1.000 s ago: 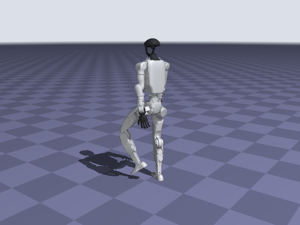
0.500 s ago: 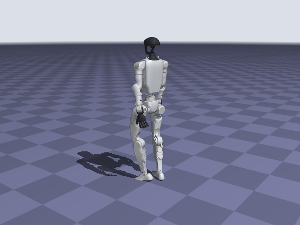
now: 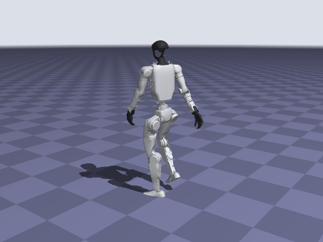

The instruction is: In place motions

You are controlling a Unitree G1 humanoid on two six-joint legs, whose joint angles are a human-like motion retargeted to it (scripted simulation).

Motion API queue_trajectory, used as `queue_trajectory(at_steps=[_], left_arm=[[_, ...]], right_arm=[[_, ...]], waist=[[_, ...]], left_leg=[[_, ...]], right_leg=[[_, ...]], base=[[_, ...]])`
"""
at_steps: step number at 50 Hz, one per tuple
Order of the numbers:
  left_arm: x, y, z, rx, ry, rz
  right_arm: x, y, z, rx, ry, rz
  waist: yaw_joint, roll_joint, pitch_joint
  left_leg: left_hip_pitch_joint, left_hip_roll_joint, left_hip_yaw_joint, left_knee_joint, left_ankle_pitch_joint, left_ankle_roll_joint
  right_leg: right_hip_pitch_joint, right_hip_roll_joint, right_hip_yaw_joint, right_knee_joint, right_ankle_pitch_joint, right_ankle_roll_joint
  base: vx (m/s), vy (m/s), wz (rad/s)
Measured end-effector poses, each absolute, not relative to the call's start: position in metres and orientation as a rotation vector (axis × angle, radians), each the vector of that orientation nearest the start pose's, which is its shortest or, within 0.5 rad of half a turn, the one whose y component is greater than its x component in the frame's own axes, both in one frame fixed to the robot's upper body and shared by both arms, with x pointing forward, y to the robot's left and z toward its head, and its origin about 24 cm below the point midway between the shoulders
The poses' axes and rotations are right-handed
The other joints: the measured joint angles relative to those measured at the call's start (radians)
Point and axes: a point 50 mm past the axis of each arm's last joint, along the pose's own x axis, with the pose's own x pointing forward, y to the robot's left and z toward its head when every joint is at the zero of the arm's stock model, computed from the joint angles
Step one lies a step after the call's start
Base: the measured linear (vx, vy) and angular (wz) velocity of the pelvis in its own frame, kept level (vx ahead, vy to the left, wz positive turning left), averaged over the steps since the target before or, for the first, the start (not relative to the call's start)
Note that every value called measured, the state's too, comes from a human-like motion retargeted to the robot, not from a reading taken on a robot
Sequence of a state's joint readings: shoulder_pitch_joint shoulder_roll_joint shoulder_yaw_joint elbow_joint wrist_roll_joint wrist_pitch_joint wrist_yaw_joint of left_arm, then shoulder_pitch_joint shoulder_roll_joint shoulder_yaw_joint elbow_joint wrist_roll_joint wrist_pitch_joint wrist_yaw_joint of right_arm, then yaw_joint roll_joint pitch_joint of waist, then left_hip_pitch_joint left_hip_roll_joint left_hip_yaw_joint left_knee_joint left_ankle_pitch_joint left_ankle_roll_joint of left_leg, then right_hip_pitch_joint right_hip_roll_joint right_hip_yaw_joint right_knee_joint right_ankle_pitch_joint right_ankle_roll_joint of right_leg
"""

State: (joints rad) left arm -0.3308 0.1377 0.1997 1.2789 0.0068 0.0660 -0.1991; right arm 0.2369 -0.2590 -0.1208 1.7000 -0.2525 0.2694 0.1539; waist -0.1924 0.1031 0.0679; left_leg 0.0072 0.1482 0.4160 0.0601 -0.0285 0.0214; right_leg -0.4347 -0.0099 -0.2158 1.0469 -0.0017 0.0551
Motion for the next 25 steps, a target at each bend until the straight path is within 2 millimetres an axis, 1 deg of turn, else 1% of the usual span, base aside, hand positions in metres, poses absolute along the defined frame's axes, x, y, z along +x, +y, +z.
queue_trajectory(at_steps=[2,3,4,5,6,7,8,9,10,11,12,13,14,15,16,18,20,21,22,23,25], left_arm=[[0.174,0.191,-0.144,-0.087,1.093,-0.014],[0.154,0.189,-0.153,-0.085,1.147,-0.007],[0.131,0.188,-0.161,-0.089,1.207,0.011],[0.107,0.187,-0.168,-0.095,1.271,0.032],[0.079,0.189,-0.174,-0.100,1.346,0.073],[0.052,0.190,-0.178,-0.107,1.422,0.115],[0.028,0.192,-0.179,-0.115,1.501,0.160],[0.008,0.194,-0.179,-0.129,1.576,0.205],[-0.010,0.195,-0.178,-0.144,1.650,0.250],[-0.022,0.196,-0.176,-0.195,1.696,0.330],[-0.033,0.197,-0.174,-0.256,1.735,0.403],[-0.044,0.198,-0.172,-0.338,1.756,0.462],[-0.056,0.197,-0.170,-0.419,1.778,0.492],[-0.067,0.195,-0.168,-0.501,1.799,0.508],[-0.083,0.192,-0.165,-0.548,1.833,0.508],[-0.118,0.190,-0.156,-0.594,1.896,0.524],[-0.153,0.187,-0.144,-0.589,1.965,0.561],[-0.166,0.184,-0.139,-0.590,1.997,0.586],[-0.177,0.181,-0.134,-0.594,2.023,0.609],[-0.184,0.177,-0.132,-0.604,2.040,0.627],[-0.188,0.169,-0.130,-0.629,2.056,0.645]], right_arm=[[-0.129,-0.236,-0.142,-0.096,2.179,-0.023],[-0.120,-0.234,-0.146,-0.119,2.152,0.002],[-0.109,-0.232,-0.150,-0.147,2.120,0.029],[-0.097,-0.231,-0.154,-0.178,2.086,0.056],[-0.085,-0.227,-0.158,-0.209,2.047,0.087],[-0.069,-0.223,-0.163,-0.239,2.001,0.118],[-0.048,-0.219,-0.167,-0.264,1.941,0.148],[-0.021,-0.215,-0.172,-0.282,1.862,0.172],[0.009,-0.210,-0.174,-0.295,1.772,0.192],[0.047,-0.206,-0.174,-0.329,1.656,0.225],[0.085,-0.201,-0.170,-0.363,1.539,0.258],[0.124,-0.196,-0.162,-0.398,1.420,0.295],[0.156,-0.189,-0.152,-0.421,1.311,0.325],[0.186,-0.180,-0.141,-0.439,1.206,0.350],[0.203,-0.169,-0.132,-0.427,1.124,0.356],[0.231,-0.153,-0.116,-0.369,0.976,0.372],[0.248,-0.140,-0.101,-0.285,0.863,0.399],[0.256,-0.132,-0.094,-0.256,0.815,0.417],[0.263,-0.125,-0.087,-0.232,0.768,0.435],[0.270,-0.116,-0.079,-0.219,0.720,0.449],[0.283,-0.104,-0.064,-0.212,0.635,0.472]], waist=[[-0.006,-0.001,-0.017],[-0.027,-0.006,-0.018],[-0.024,-0.015,-0.023],[-0.009,-0.026,-0.030],[0.019,-0.035,-0.054],[0.043,-0.050,-0.077],[0.061,-0.074,-0.100],[0.077,-0.092,-0.090],[0.093,-0.107,-0.063],[0.108,-0.104,-0.023],[0.116,-0.106,0.019],[0.109,-0.116,0.063],[0.116,-0.124,0.096],[0.131,-0.131,0.124],[0.150,-0.142,0.130],[0.179,-0.151,0.123],[0.211,-0.155,0.084],[0.212,-0.160,0.068],[0.212,-0.164,0.060],[0.208,-0.166,0.066],[0.199,-0.158,0.083]], left_leg=[[0.010,-0.011,-0.023,0.020,-0.019,-0.004],[0.015,-0.020,-0.052,0.042,-0.033,-0.005],[0.017,-0.033,-0.063,0.071,-0.047,-0.005],[0.019,-0.047,-0.066,0.103,-0.060,-0.005],[-0.004,-0.048,-0.048,0.160,-0.033,-0.012],[-0.044,-0.051,-0.028,0.236,0.019,-0.014],[-0.118,-0.058,-0.002,0.350,0.122,-0.005],[-0.217,-0.052,-0.019,0.493,0.224,0.018],[-0.329,-0.041,-0.057,0.650,0.327,0.047],[-0.420,-0.010,-0.069,0.787,0.329,0.098],[-0.508,0.022,-0.079,0.919,0.317,0.137],[-0.587,0.056,-0.083,1.042,0.277,0.151],[-0.663,0.091,-0.077,1.145,0.246,0.174],[-0.736,0.127,-0.066,1.239,0.219,0.202],[-0.805,0.131,-0.065,1.313,0.193,0.213],[-0.933,0.127,-0.075,1.428,0.153,0.219],[-1.036,0.125,-0.071,1.492,0.128,0.216],[-1.064,0.122,-0.064,1.502,0.123,0.213],[-1.080,0.120,-0.057,1.505,0.118,0.210],[-1.074,0.120,-0.053,1.497,0.117,0.207],[-1.025,0.125,-0.054,1.458,0.119,0.203]], right_leg=[[0.191,0.031,-0.030,-0.290,0.043,0.004],[0.307,0.040,-0.069,-0.466,0.067,0.018],[0.402,0.031,-0.110,-0.601,-0.009,0.018],[0.487,0.015,-0.153,-0.716,-0.134,0.011],[0.515,0.004,-0.199,-0.789,-0.184,-0.041],[0.530,-0.013,-0.229,-0.849,-0.212,-0.072],[0.518,-0.043,-0.227,-0.883,-0.195,-0.060],[0.507,-0.062,-0.217,-0.891,-0.184,-0.052],[0.497,-0.075,-0.203,-0.886,-0.175,-0.047],[0.499,-0.077,-0.217,-0.883,-0.170,-0.046],[0.503,-0.076,-0.229,-0.880,-0.165,-0.051],[0.508,-0.068,-0.237,-0.882,-0.162,-0.070],[0.511,-0.064,-0.232,-0.880,-0.161,-0.082],[0.513,-0.062,-0.221,-0.876,-0.162,-0.090],[0.512,-0.070,-0.215,-0.868,-0.162,-0.097],[0.505,-0.074,-0.210,-0.858,-0.158,-0.113],[0.483,-0.076,-0.217,-0.849,-0.153,-0.129],[0.472,-0.081,-0.212,-0.843,-0.153,-0.133],[0.466,-0.085,-0.208,-0.838,-0.154,-0.135],[0.470,-0.087,-0.204,-0.834,-0.155,-0.135],[0.486,-0.082,-0.202,-0.837,-0.156,-0.133]], base=[[0.21,-0.03,0.62],[0.22,-0.06,0.88],[0.24,-0.05,0.47],[0.23,-0.03,-0.32],[0.16,-0.04,-0.58],[-0.01,-0.11,-0.41],[-0.20,-0.19,0.12],[-0.36,-0.24,0.63],[-0.50,-0.22,0.57],[-0.58,-0.20,0.35],[-0.61,-0.16,0.16],[-0.52,-0.15,0.12],[-0.42,-0.15,-0.09],[-0.19,-0.15,-0.42],[0.00,-0.13,-0.49],[0.25,-0.08,-0.38],[0.33,0.00,-0.36],[0.23,0.02,-0.28],[0.09,0.02,-0.19],[0.00,0.00,0.00],[-0.03,0.01,-0.06]])
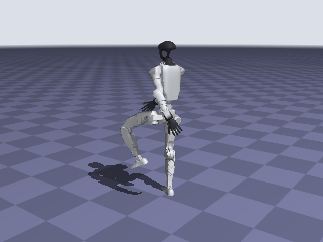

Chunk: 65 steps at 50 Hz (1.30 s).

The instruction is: In place motions

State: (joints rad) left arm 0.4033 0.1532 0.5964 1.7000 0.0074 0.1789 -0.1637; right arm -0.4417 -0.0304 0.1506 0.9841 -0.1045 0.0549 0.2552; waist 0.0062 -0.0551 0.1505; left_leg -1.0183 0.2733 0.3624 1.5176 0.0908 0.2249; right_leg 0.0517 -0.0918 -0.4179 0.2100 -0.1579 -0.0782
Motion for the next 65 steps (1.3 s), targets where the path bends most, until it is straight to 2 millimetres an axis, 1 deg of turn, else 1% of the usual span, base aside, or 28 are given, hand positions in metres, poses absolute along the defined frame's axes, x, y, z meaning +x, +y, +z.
queue_trajectory(at_steps=[3,7,11,12,13,15,17,19,20,22,24,29,32,35,37,39,42,43,45,47,48,50,52,53,55,58,61,65], left_arm=[[-0.182,0.164,-0.133,-0.642,2.053,0.636],[-0.161,0.161,-0.143,-0.623,2.009,0.571],[-0.119,0.163,-0.159,-0.560,1.910,0.507],[-0.104,0.165,-0.163,-0.533,1.879,0.489],[-0.088,0.168,-0.167,-0.499,1.847,0.468],[-0.057,0.171,-0.173,-0.433,1.790,0.407],[-0.003,0.179,-0.177,-0.376,1.690,0.308],[0.064,0.191,-0.172,-0.290,1.535,0.209],[0.095,0.196,-0.167,-0.238,1.453,0.168],[0.156,0.211,-0.148,-0.156,1.274,0.102],[0.196,0.227,-0.128,-0.088,1.138,0.076],[0.231,0.230,-0.107,-0.013,0.956,0.103],[0.242,0.222,-0.101,-0.058,0.893,0.094],[0.228,0.207,-0.113,-0.122,0.939,0.063],[0.208,0.198,-0.127,-0.157,1.005,0.052],[0.182,0.193,-0.141,-0.182,1.090,0.049],[0.121,0.179,-0.165,-0.227,1.278,0.053],[0.097,0.175,-0.171,-0.247,1.351,0.061],[0.045,0.171,-0.179,-0.280,1.496,0.096],[-0.002,0.173,-0.180,-0.277,1.642,0.134],[-0.017,0.176,-0.178,-0.262,1.700,0.150],[-0.035,0.177,-0.177,-0.312,1.717,0.240],[-0.044,0.185,-0.175,-0.395,1.717,0.404],[-0.049,0.188,-0.173,-0.442,1.724,0.438],[-0.066,0.186,-0.170,-0.520,1.762,0.405],[-0.112,0.188,-0.158,-0.503,1.899,0.355],[-0.157,0.185,-0.142,-0.518,2.021,0.355],[-0.187,0.172,-0.129,-0.546,2.124,0.381]], right_arm=[[0.286,-0.099,-0.059,-0.238,0.594,0.492],[0.258,-0.105,-0.086,-0.307,0.688,0.506],[0.192,-0.127,-0.134,-0.377,0.945,0.514],[0.171,-0.136,-0.145,-0.390,1.030,0.510],[0.148,-0.147,-0.156,-0.400,1.125,0.500],[0.093,-0.172,-0.172,-0.414,1.354,0.474],[0.048,-0.195,-0.176,-0.409,1.582,0.418],[0.013,-0.212,-0.173,-0.347,1.775,0.305],[-0.006,-0.221,-0.169,-0.305,1.862,0.232],[-0.033,-0.238,-0.161,-0.239,1.981,0.126],[-0.061,-0.245,-0.155,-0.205,2.070,0.091],[-0.140,-0.248,-0.135,-0.168,2.204,-0.019],[-0.161,-0.240,-0.129,-0.101,2.252,-0.072],[-0.176,-0.234,-0.123,-0.054,2.303,-0.099],[-0.172,-0.234,-0.124,-0.050,2.302,-0.087],[-0.154,-0.232,-0.132,-0.058,2.271,-0.036],[-0.124,-0.227,-0.146,-0.118,2.182,0.059],[-0.110,-0.226,-0.151,-0.152,2.140,0.094],[-0.078,-0.222,-0.161,-0.231,2.038,0.169],[-0.039,-0.215,-0.170,-0.279,1.924,0.226],[-0.012,-0.211,-0.173,-0.281,1.855,0.246],[0.052,-0.206,-0.172,-0.311,1.691,0.300],[0.121,-0.194,-0.161,-0.366,1.495,0.365],[0.154,-0.187,-0.151,-0.397,1.395,0.391],[0.202,-0.175,-0.132,-0.451,1.212,0.402],[0.247,-0.162,-0.105,-0.402,0.988,0.369],[0.274,-0.140,-0.082,-0.300,0.820,0.394],[0.301,-0.107,-0.048,-0.237,0.606,0.472]], waist=[[-0.021,0.014,-0.013],[-0.049,0.027,-0.092],[-0.077,0.062,-0.143],[-0.080,0.080,-0.147],[-0.082,0.096,-0.148],[-0.111,0.134,-0.177],[-0.207,0.181,-0.187],[-0.189,0.177,-0.093],[-0.191,0.175,-0.056],[-0.214,0.175,-0.025],[-0.279,0.200,-0.019],[-0.307,0.259,-0.110],[-0.298,0.232,-0.086],[-0.259,0.225,-0.102],[-0.226,0.209,-0.112],[-0.201,0.171,-0.091],[-0.209,0.163,-0.114],[-0.213,0.153,-0.123],[-0.177,0.131,-0.140],[-0.166,0.113,-0.161],[-0.239,0.140,-0.163],[-0.113,0.065,-0.105],[-0.016,-0.011,-0.010],[-0.048,-0.004,0.027],[-0.008,-0.036,0.088],[0.090,-0.021,0.099],[0.140,-0.021,0.066],[0.125,-0.015,0.056]], left_leg=[[0.145,-0.017,-0.002,-0.128,0.009,-0.015],[0.443,-0.111,-0.003,-0.475,0.051,-0.090],[0.834,-0.215,-0.033,-1.031,0.101,-0.187],[0.924,-0.222,-0.031,-1.164,0.047,-0.206],[0.993,-0.225,-0.018,-1.259,-0.089,-0.203],[1.053,-0.208,0.084,-1.391,-0.182,-0.148],[0.989,-0.158,-0.020,-1.412,-0.151,-0.179],[0.993,-0.148,-0.055,-1.418,-0.122,-0.177],[1.005,-0.145,-0.047,-1.431,-0.110,-0.173],[0.988,-0.143,-0.026,-1.438,-0.105,-0.169],[0.943,-0.114,-0.054,-1.431,-0.098,-0.169],[0.858,-0.061,-0.049,-1.430,-0.087,-0.172],[0.885,-0.073,-0.044,-1.435,-0.085,-0.172],[0.911,-0.082,-0.016,-1.449,-0.083,-0.175],[0.935,-0.102,0.020,-1.457,-0.088,-0.178],[0.996,-0.137,0.050,-1.467,-0.098,-0.182],[1.006,-0.167,0.014,-1.452,-0.116,-0.187],[1.003,-0.183,0.007,-1.433,-0.128,-0.187],[0.996,-0.193,0.055,-1.365,-0.163,-0.194],[0.911,-0.216,0.035,-1.208,-0.059,-0.181],[0.843,-0.226,-0.049,-1.115,0.055,-0.159],[0.653,-0.212,0.140,-0.835,0.277,0.014],[0.491,-0.120,0.175,-0.493,0.191,0.035],[0.404,-0.083,0.121,-0.357,0.143,0.035],[0.259,-0.040,0.109,-0.124,0.053,0.036],[0.024,0.002,0.071,0.107,-0.041,0.036],[-0.159,0.001,0.074,0.186,-0.085,0.036],[-0.182,0.007,0.085,0.162,-0.112,0.035]], right_leg=[[0.018,0.004,-0.008,-0.019,0.003,0.015],[0.013,0.000,-0.006,-0.039,0.002,0.041],[0.015,0.036,0.008,-0.004,-0.030,0.059],[0.013,0.056,0.013,0.021,-0.041,0.061],[0.009,0.072,0.019,0.056,-0.045,0.063],[-0.042,0.092,0.004,0.158,0.022,0.076],[-0.211,0.051,-0.045,0.416,0.201,0.132],[-0.377,0.037,0.087,0.716,0.307,0.168],[-0.464,0.083,0.178,0.835,0.314,0.180],[-0.626,0.007,0.162,1.068,0.236,0.135],[-0.796,0.014,0.163,1.243,0.180,0.132],[-1.046,0.070,0.178,1.402,0.107,0.159],[-0.984,0.060,0.191,1.362,0.101,0.155],[-0.822,0.085,0.214,1.203,0.118,0.164],[-0.670,0.092,0.224,1.037,0.137,0.147],[-0.476,0.108,0.249,0.835,0.156,0.138],[-0.204,0.136,0.215,0.408,0.191,0.147],[-0.115,0.145,0.213,0.262,0.097,0.161],[0.025,0.080,0.043,0.046,-0.085,0.106],[0.050,0.065,0.018,-0.078,-0.034,0.080],[0.048,0.077,-0.087,-0.089,-0.033,0.093],[0.019,-0.001,0.036,-0.056,-0.018,0.097],[0.019,-0.035,0.078,-0.017,-0.029,0.051],[0.034,-0.008,0.040,-0.026,-0.030,0.032],[0.049,-0.029,0.052,-0.018,-0.029,-0.001],[0.027,0.003,0.060,-0.003,-0.013,-0.051],[-0.012,0.022,0.085,0.022,-0.008,-0.074],[-0.011,0.041,0.095,0.020,-0.003,-0.073]], base=[[0.05,0.07,0.11],[0.17,0.07,0.04],[0.21,0.04,-0.21],[0.23,0.05,-0.42],[0.26,0.10,-0.26],[0.20,0.15,0.41],[-0.25,0.11,1.03],[-0.46,0.10,-0.13],[-0.48,0.12,-0.02],[-0.43,0.16,0.05],[-0.18,0.03,0.48],[0.10,-0.05,-0.01],[-0.04,-0.02,-0.03],[0.08,0.03,-0.48],[0.09,0.05,-0.67],[0.10,0.03,-0.41],[0.14,-0.01,0.50],[0.09,-0.07,0.29],[0.06,-0.06,-0.43],[-0.08,-0.05,1.10],[-0.36,-0.14,2.17],[-0.49,-0.28,-0.81],[-0.47,-0.59,-1.48],[-0.40,-0.52,0.35],[-0.15,-0.47,-0.05],[0.13,-0.18,-0.56],[0.09,0.07,-0.47],[0.02,0.12,-0.16]])
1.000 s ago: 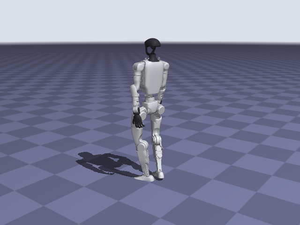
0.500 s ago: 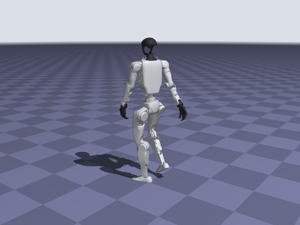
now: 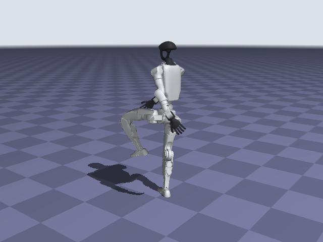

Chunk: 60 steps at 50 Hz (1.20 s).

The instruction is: In place motions

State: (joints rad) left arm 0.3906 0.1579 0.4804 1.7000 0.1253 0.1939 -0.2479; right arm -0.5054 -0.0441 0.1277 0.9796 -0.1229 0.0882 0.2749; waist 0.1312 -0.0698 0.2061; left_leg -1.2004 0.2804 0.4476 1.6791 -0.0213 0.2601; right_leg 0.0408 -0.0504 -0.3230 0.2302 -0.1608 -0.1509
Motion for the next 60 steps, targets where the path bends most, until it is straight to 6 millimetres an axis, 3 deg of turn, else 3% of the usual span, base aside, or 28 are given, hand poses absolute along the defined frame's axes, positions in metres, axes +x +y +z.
queue_trajectory(at_steps=[5,9,12,13,15,16,17,18,20,22,23,25,27,30,33,35,37,39,42,43,45,47,49,50,52,54,57,60], left_arm=[[-0.174,0.167,-0.136,-0.552,2.094,0.400],[-0.140,0.167,-0.151,-0.544,1.988,0.385],[-0.116,0.170,-0.160,-0.497,1.918,0.406],[-0.107,0.174,-0.162,-0.471,1.893,0.414],[-0.083,0.181,-0.168,-0.403,1.848,0.417],[-0.067,0.185,-0.170,-0.369,1.825,0.399],[-0.046,0.189,-0.173,-0.338,1.792,0.374],[-0.015,0.194,-0.174,-0.311,1.737,0.332],[0.050,0.205,-0.172,-0.279,1.573,0.243],[0.121,0.207,-0.159,-0.248,1.380,0.138],[0.156,0.211,-0.147,-0.238,1.278,0.088],[0.209,0.220,-0.121,-0.213,1.094,0.027],[0.232,0.224,-0.107,-0.190,0.973,0.038],[0.254,0.213,-0.093,-0.152,0.838,0.051],[0.267,0.206,-0.083,-0.136,0.759,0.044],[0.260,0.199,-0.090,-0.136,0.783,0.026],[0.243,0.194,-0.104,-0.137,0.851,0.004],[0.218,0.195,-0.120,-0.132,0.942,-0.003],[0.157,0.189,-0.152,-0.148,1.130,0.030],[0.131,0.187,-0.161,-0.162,1.201,0.052],[0.065,0.184,-0.177,-0.215,1.377,0.131],[0.011,0.182,-0.181,-0.264,1.535,0.221],[-0.033,0.184,-0.177,-0.314,1.692,0.357],[-0.046,0.186,-0.174,-0.331,1.741,0.439],[-0.065,0.190,-0.170,-0.442,1.769,0.586],[-0.085,0.182,-0.166,-0.586,1.809,0.598],[-0.127,0.174,-0.155,-0.643,1.912,0.572],[-0.178,0.176,-0.135,-0.599,2.023,0.607]], right_arm=[[0.300,-0.095,-0.041,-0.292,0.521,0.525],[0.262,-0.103,-0.078,-0.380,0.628,0.545],[0.201,-0.119,-0.124,-0.442,0.855,0.583],[0.175,-0.127,-0.140,-0.453,0.957,0.595],[0.114,-0.151,-0.166,-0.482,1.199,0.605],[0.083,-0.167,-0.174,-0.488,1.342,0.593],[0.054,-0.181,-0.178,-0.488,1.483,0.576],[0.031,-0.194,-0.178,-0.478,1.620,0.546],[-0.014,-0.217,-0.171,-0.427,1.883,0.450],[-0.054,-0.237,-0.159,-0.338,2.070,0.285],[-0.069,-0.245,-0.153,-0.296,2.124,0.214],[-0.098,-0.254,-0.144,-0.224,2.202,0.120],[-0.133,-0.258,-0.132,-0.197,2.282,0.037],[-0.181,-0.255,-0.113,-0.123,2.361,-0.122],[-0.197,-0.246,-0.107,-0.038,2.383,-0.210],[-0.201,-0.242,-0.106,-0.009,2.386,-0.230],[-0.193,-0.242,-0.110,-0.012,2.365,-0.218],[-0.171,-0.243,-0.121,-0.039,2.320,-0.161],[-0.132,-0.238,-0.139,-0.119,2.216,-0.045],[-0.117,-0.236,-0.146,-0.156,2.172,-0.005],[-0.079,-0.232,-0.157,-0.265,2.061,0.089],[-0.039,-0.223,-0.167,-0.340,1.942,0.156],[0.043,-0.205,-0.173,-0.388,1.696,0.223],[0.084,-0.195,-0.171,-0.403,1.558,0.254],[0.170,-0.174,-0.148,-0.457,1.266,0.352],[0.234,-0.154,-0.115,-0.505,1.028,0.410],[0.282,-0.134,-0.078,-0.476,0.789,0.388],[0.302,-0.117,-0.055,-0.367,0.630,0.389]], waist=[[-0.048,0.012,-0.056],[-0.093,0.025,-0.128],[-0.123,0.052,-0.214],[-0.136,0.079,-0.240],[-0.144,0.126,-0.263],[-0.115,0.142,-0.270],[-0.150,0.156,-0.278],[-0.310,0.166,-0.286],[-0.284,0.181,-0.174],[-0.275,0.180,-0.110],[-0.295,0.192,-0.086],[-0.344,0.212,-0.063],[-0.400,0.212,-0.090],[-0.365,0.245,-0.168],[-0.353,0.226,-0.148],[-0.333,0.232,-0.157],[-0.308,0.224,-0.171],[-0.286,0.189,-0.162],[-0.308,0.177,-0.157],[-0.330,0.167,-0.155],[-0.291,0.141,-0.179],[-0.275,0.105,-0.212],[-0.214,0.066,-0.170],[-0.184,0.066,-0.113],[-0.196,0.066,-0.011],[-0.147,0.025,0.063],[-0.054,-0.003,0.076],[-0.021,-0.027,-0.006]], left_leg=[[0.304,0.010,0.003,-0.194,0.009,0.001],[0.670,-0.119,0.049,-0.630,0.100,-0.011],[0.947,-0.232,0.028,-1.095,0.172,-0.095],[1.039,-0.248,0.004,-1.262,0.114,-0.150],[1.212,-0.239,0.030,-1.525,-0.064,-0.185],[1.241,-0.223,0.156,-1.593,-0.057,-0.174],[1.238,-0.203,0.168,-1.624,-0.051,-0.179],[1.169,-0.174,-0.048,-1.585,-0.050,-0.220],[1.186,-0.153,-0.069,-1.611,0.002,-0.190],[1.209,-0.145,-0.021,-1.626,0.006,-0.187],[1.201,-0.134,-0.025,-1.623,0.002,-0.184],[1.157,-0.105,-0.055,-1.603,0.000,-0.179],[1.119,-0.112,-0.098,-1.592,-0.002,-0.174],[1.074,-0.087,-0.078,-1.594,0.001,-0.180],[1.107,-0.098,-0.070,-1.606,0.004,-0.183],[1.122,-0.094,-0.060,-1.616,0.006,-0.189],[1.143,-0.108,-0.026,-1.623,-0.001,-0.195],[1.191,-0.144,0.016,-1.626,-0.017,-0.200],[1.222,-0.166,-0.013,-1.591,-0.050,-0.207],[1.224,-0.182,-0.041,-1.565,-0.062,-0.207],[1.219,-0.203,-0.001,-1.478,-0.065,-0.214],[1.116,-0.194,0.054,-1.270,0.080,-0.204],[0.858,-0.104,0.091,-0.850,0.305,-0.099],[0.744,-0.051,0.062,-0.666,0.346,-0.018],[0.551,0.049,-0.023,-0.394,0.232,-0.004],[0.396,0.102,-0.025,-0.215,0.158,-0.003],[0.163,0.100,-0.040,-0.054,0.060,-0.001],[-0.050,0.050,-0.035,-0.003,0.025,-0.001]], right_leg=[[0.022,0.011,-0.005,-0.036,-0.007,0.026],[0.015,-0.018,0.008,-0.035,-0.013,0.096],[-0.003,-0.006,0.036,-0.020,-0.030,0.130],[-0.009,0.028,0.038,-0.011,-0.036,0.132],[-0.016,0.080,0.050,0.044,-0.037,0.137],[-0.051,0.093,0.076,0.115,0.022,0.144],[-0.104,0.078,0.050,0.214,0.090,0.164],[-0.193,0.008,-0.080,0.369,0.175,0.209],[-0.362,0.042,0.074,0.700,0.289,0.257],[-0.519,0.089,0.170,0.955,0.233,0.267],[-0.611,0.069,0.156,1.089,0.198,0.260],[-0.788,0.061,0.130,1.293,0.138,0.229],[-0.921,0.053,0.131,1.410,0.104,0.226],[-1.046,0.068,0.128,1.466,0.080,0.224],[-0.971,0.047,0.127,1.391,0.084,0.224],[-0.871,0.061,0.129,1.270,0.101,0.235],[-0.728,0.065,0.142,1.096,0.120,0.234],[-0.535,0.081,0.184,0.865,0.147,0.234],[-0.225,0.114,0.185,0.395,0.223,0.258],[-0.131,0.122,0.179,0.250,0.187,0.258],[0.021,0.051,0.020,0.038,0.012,0.181],[0.026,0.014,0.015,-0.051,0.010,0.140],[-0.002,-0.033,0.033,-0.036,0.014,0.155],[0.008,-0.028,0.032,-0.024,0.013,0.155],[0.022,0.011,-0.024,-0.031,0.029,0.113],[0.037,-0.006,0.007,-0.027,0.025,0.082],[0.011,-0.020,0.040,-0.013,0.035,0.038],[-0.056,-0.036,0.046,0.018,0.031,0.020]], base=[[0.09,0.08,0.09],[0.05,0.43,0.01],[0.28,0.19,-0.41],[0.40,0.07,-0.47],[0.34,0.07,-0.72],[0.16,0.09,-0.38],[-0.11,0.09,2.32],[-0.30,0.08,3.20],[-0.36,0.09,0.59],[-0.41,0.13,-0.50],[-0.41,0.12,0.23],[-0.26,0.03,0.38],[0.12,-0.03,0.32],[0.20,-0.03,-0.18],[0.02,-0.01,0.00],[0.10,0.02,-0.39],[0.15,0.04,-0.62],[0.16,0.03,-0.61],[0.19,0.00,0.54],[0.20,-0.06,0.54],[0.22,-0.05,-0.54],[-0.04,-0.16,-0.37],[-0.42,-0.28,-0.05],[-0.53,-0.36,0.53],[-0.55,-0.43,0.62],[-0.37,-0.47,-0.61],[0.10,-0.19,-0.66],[0.27,0.08,-0.03]])
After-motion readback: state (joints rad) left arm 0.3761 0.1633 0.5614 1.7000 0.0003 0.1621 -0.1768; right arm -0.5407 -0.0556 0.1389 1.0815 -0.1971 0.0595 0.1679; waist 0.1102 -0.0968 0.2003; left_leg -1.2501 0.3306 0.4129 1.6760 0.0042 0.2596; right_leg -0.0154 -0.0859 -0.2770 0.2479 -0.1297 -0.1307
